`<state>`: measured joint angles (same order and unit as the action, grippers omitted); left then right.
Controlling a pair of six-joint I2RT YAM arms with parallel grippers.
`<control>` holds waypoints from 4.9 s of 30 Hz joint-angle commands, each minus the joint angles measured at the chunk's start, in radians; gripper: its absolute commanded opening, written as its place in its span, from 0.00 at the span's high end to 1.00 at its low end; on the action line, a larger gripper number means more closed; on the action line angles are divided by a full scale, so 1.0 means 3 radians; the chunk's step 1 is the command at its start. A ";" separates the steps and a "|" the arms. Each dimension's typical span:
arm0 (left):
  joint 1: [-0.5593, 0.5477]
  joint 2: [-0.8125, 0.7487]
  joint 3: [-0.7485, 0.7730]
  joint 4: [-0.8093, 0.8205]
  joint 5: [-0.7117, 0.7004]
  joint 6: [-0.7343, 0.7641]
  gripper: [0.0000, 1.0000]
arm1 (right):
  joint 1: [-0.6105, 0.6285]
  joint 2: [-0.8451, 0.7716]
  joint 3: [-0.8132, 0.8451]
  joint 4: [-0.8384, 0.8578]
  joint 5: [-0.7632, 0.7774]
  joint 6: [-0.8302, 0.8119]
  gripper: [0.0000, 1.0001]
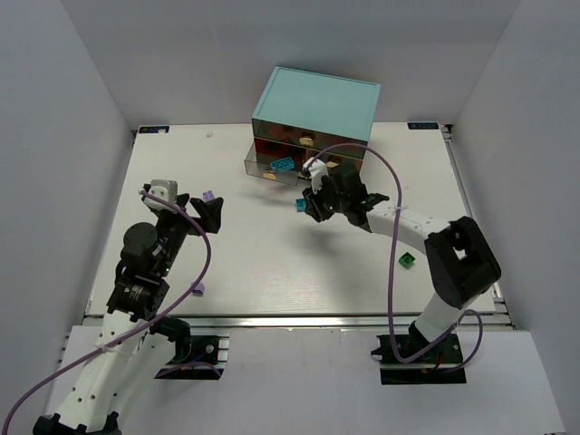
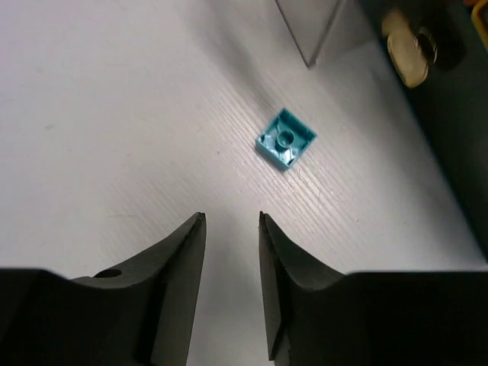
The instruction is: Sort the legos into containers by color
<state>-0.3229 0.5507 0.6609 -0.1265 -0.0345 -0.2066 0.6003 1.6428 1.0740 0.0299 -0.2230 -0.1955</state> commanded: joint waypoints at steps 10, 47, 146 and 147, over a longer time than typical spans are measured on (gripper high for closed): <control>0.0013 0.0005 -0.0030 0.0043 0.0043 0.0008 0.03 | 0.0305 0.0638 -0.0093 0.1245 0.1413 0.0611 0.23; 0.0013 -0.0005 -0.0035 0.0038 -0.0008 0.0019 0.03 | 0.0356 0.1304 0.0454 0.0969 0.1786 0.1086 0.43; -0.0120 0.2065 0.0108 0.0488 -0.0047 -0.1264 0.31 | -0.0216 -0.1237 -0.0297 -0.0780 -0.1144 -0.1496 1.00; -0.0120 0.2213 0.0159 0.0448 -0.0170 -0.1442 0.34 | -0.0237 -0.1237 -0.0308 -0.0750 -0.1123 -0.1471 1.00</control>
<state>-0.3470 1.1755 0.6449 0.0513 0.0376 -0.5179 0.5484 1.2701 0.9943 -0.2565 -0.5835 -0.6666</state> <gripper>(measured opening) 0.673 0.017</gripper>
